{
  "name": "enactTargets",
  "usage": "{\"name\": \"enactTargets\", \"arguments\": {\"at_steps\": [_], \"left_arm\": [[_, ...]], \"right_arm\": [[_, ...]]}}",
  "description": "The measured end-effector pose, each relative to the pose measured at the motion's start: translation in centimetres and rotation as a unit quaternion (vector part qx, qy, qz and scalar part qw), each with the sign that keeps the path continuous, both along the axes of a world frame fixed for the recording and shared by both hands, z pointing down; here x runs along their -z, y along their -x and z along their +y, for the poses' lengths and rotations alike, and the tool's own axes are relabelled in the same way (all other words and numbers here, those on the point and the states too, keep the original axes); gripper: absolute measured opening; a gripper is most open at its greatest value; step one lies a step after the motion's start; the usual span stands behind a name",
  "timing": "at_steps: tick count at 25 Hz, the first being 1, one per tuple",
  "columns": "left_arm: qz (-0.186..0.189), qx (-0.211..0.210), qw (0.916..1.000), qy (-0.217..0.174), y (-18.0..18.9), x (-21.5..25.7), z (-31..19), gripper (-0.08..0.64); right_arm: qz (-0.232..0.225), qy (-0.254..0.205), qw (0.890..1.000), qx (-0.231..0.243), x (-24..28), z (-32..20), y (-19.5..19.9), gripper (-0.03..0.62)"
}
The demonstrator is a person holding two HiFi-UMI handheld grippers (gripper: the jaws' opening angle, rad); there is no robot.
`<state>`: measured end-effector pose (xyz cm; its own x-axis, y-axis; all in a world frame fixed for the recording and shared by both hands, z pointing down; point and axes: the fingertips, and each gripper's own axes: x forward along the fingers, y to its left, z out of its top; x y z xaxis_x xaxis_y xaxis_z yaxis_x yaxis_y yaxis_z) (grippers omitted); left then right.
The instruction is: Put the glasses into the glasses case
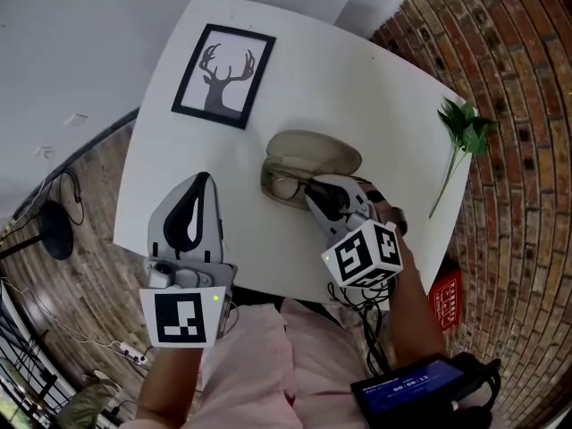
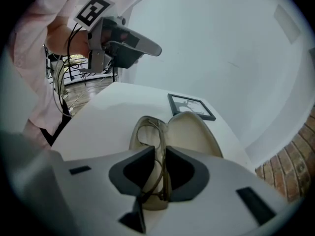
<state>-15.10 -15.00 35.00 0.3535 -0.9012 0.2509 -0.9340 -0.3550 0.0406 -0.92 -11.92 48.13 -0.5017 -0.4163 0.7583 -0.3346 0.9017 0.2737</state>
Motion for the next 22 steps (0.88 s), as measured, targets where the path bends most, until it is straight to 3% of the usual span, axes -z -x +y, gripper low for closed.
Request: {"name": "enactTargets", "arguments": {"at_steps": [2,8,16,19,22], "left_arm": [[0.002,0.001,0.9999,-0.012,-0.1,0.5,-0.3,0.006],[-0.008,-0.003,1.0000,0.004,-0.5,0.5,0.4,0.006],[-0.006,-0.011,0.9993,-0.034,-1.8,3.7,1.0,0.005],[-0.005,-0.017,0.9983,-0.056,-2.5,5.7,1.5,0.006],[-0.001,-0.033,0.9937,-0.108,-3.5,9.1,1.7,0.006]], "right_arm": [[-0.006,-0.008,1.000,-0.005,0.5,-0.3,0.0,0.078],[-0.025,-0.033,0.999,-0.030,2.4,-1.3,-0.6,0.077],[-0.077,-0.071,0.992,-0.074,7.0,-1.6,-1.7,0.077],[-0.132,-0.091,0.980,-0.116,10.6,-1.8,-2.3,0.072],[-0.206,-0.121,0.957,-0.165,15.3,-2.2,-3.1,0.057]]}}
